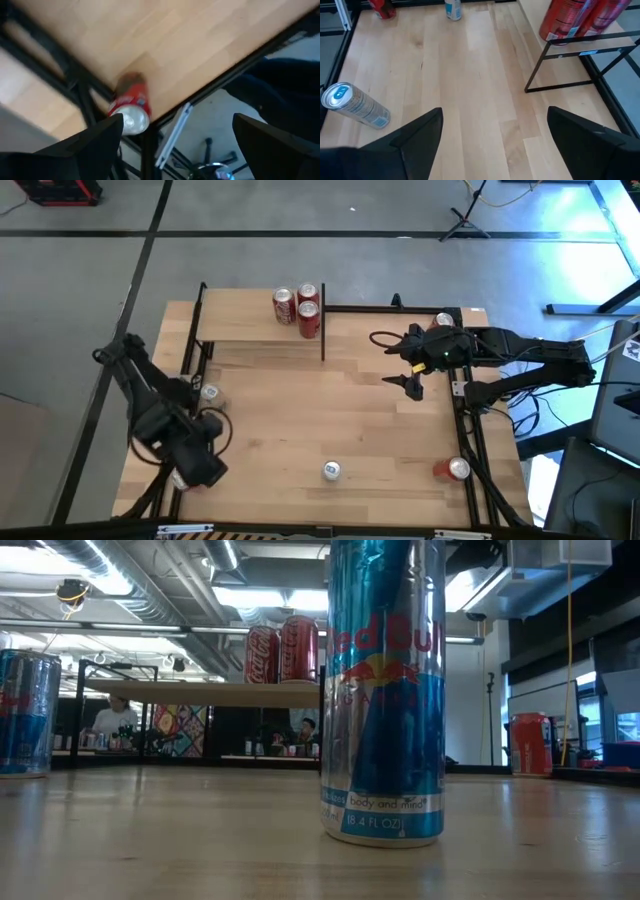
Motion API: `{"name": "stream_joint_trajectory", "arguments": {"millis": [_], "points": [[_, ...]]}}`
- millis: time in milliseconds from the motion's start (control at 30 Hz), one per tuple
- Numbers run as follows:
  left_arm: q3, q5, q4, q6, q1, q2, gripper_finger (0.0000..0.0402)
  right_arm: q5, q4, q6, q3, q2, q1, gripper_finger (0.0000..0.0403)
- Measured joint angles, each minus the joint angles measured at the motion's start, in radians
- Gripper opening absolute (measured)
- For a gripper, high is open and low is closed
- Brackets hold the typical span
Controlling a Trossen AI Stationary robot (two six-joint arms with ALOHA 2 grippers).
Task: Place canned beverage on shelf
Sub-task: Put the red white soda can on the shelf aligned with the other red white soda can
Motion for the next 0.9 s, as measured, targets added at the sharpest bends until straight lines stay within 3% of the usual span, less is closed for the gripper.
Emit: {"name": "stream_joint_trajectory", "arguments": {"millis": [233, 467, 900], "points": [[-0.049, 0.007, -0.015, -0.365, -0.110, -0.017, 0.0364, 0.000, 0.000, -0.016, 0.000, 0.000, 0.000, 0.0347], [-0.141, 0.013, -0.002, -0.546, -0.174, -0.043, 0.0364, 0.000, 0.000, -0.025, 0.000, 0.000, 0.000, 0.0347], [-0.379, 0.070, 0.230, -0.518, -0.184, -0.044, 0.0364, 0.000, 0.003, -0.024, 0.000, 0.000, 0.000, 0.0347]]}}
